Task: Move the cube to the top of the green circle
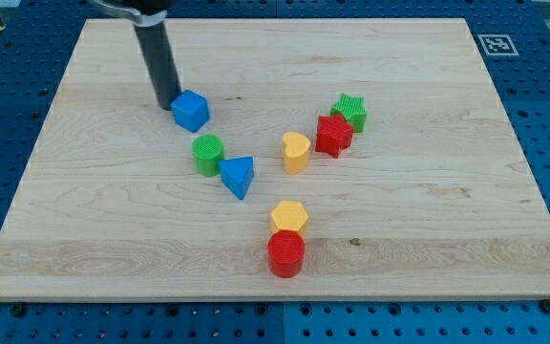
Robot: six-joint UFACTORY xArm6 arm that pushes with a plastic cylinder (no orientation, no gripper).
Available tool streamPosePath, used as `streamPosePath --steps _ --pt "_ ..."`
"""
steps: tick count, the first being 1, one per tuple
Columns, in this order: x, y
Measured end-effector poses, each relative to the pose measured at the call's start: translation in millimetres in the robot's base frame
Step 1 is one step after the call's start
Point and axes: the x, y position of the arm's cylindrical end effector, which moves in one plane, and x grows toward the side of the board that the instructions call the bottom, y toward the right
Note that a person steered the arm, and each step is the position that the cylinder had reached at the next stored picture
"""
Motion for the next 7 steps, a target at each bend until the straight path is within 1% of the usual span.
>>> streamPosePath --steps 2,4,5,7 --pt "1.1 56.0" --pt "18.7 87.0" --pt "10.4 78.5" --pt "-40.1 2.2"
